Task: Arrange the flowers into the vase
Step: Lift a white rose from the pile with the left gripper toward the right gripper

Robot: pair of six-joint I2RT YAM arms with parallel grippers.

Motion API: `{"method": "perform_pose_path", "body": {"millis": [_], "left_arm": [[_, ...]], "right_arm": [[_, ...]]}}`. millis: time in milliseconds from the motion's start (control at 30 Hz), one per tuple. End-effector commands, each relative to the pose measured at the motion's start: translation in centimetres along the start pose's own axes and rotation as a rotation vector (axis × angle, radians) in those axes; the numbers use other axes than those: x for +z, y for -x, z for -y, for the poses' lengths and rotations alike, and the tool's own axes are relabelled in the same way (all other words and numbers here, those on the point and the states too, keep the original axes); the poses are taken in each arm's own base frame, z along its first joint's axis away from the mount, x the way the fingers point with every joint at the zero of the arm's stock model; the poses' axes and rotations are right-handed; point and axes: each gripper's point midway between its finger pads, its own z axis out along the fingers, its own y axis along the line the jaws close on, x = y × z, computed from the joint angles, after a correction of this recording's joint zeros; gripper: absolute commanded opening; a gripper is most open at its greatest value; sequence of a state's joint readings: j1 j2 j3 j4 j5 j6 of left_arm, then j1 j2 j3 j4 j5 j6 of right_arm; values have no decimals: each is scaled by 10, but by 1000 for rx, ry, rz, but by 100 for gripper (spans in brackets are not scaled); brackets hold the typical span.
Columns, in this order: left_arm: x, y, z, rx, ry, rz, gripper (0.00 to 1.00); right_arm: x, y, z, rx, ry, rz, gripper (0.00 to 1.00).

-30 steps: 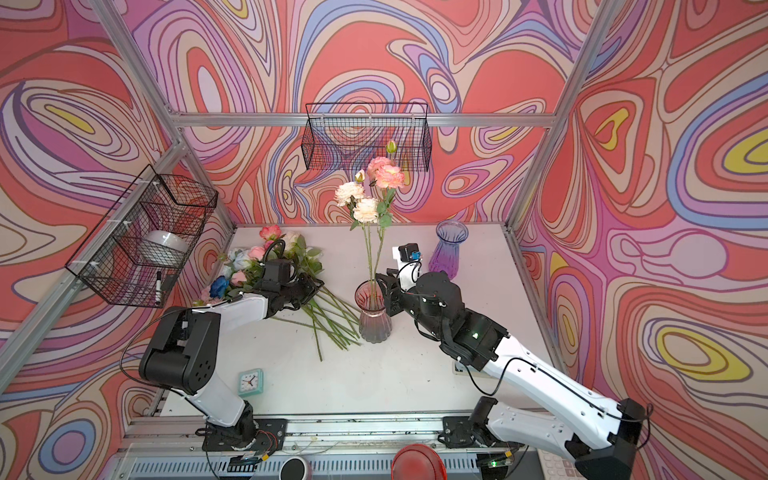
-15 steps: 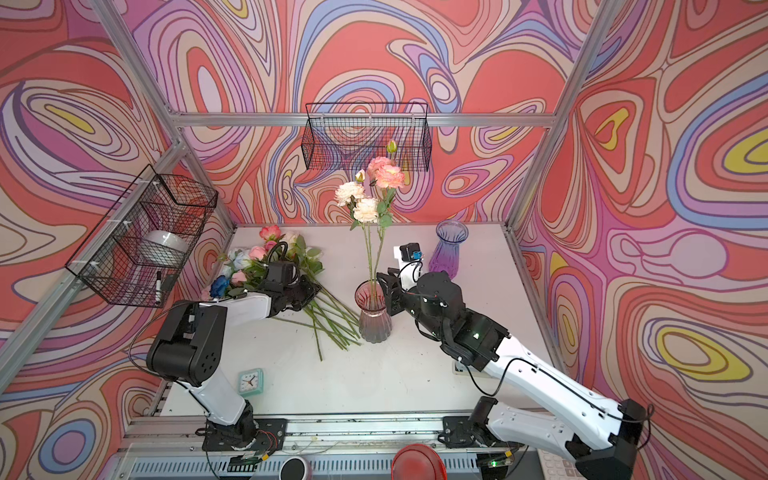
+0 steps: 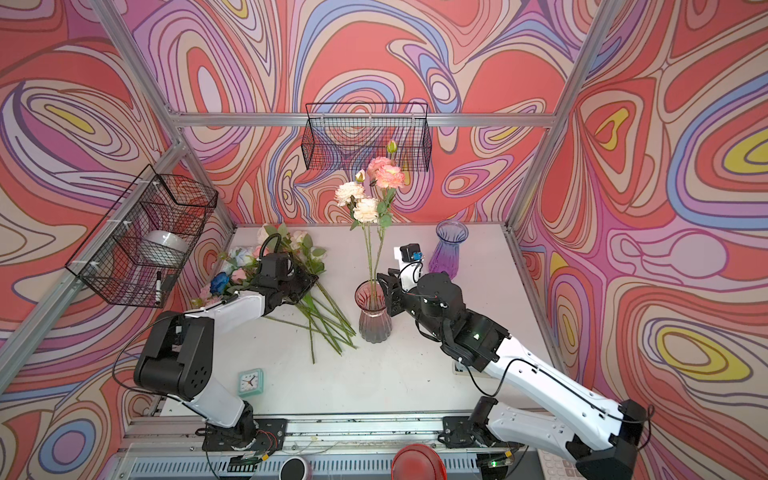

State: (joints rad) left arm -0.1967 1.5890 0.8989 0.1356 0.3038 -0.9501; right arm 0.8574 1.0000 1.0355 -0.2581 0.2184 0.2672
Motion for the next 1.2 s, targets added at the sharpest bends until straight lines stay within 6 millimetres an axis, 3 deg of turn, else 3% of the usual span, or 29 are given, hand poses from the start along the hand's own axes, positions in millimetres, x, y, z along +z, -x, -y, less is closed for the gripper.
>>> {"method": "perform_pose_path", "body": {"millis": [0,200,300,433,667,900,1167], "left_arm": [[-38,28,47,69,-82,106,0],[-111,48,102,198,-177,220,0],[-155,45,136,290,-266,234,0],[-211,25,170,407,-412,210,0],[-288,-39,216,606,-796,54,0],[-315,-77,221,706,-1000,-89,0],[-327,-89,227,729,-1098,-160,0]], "right_arm": [[-6,-1,1,-4,-2,1,32],[-12,7,-3,-3,21,16,34],[-17,15,-15,-11,85,13,44],[-17,17,-41,-35,210,-51,56],[-6,19,-107,-15,523,-176,61],[-3,34,-152,12,730,-190,61],[-1,35,-179,27,854,-218,48]]}}
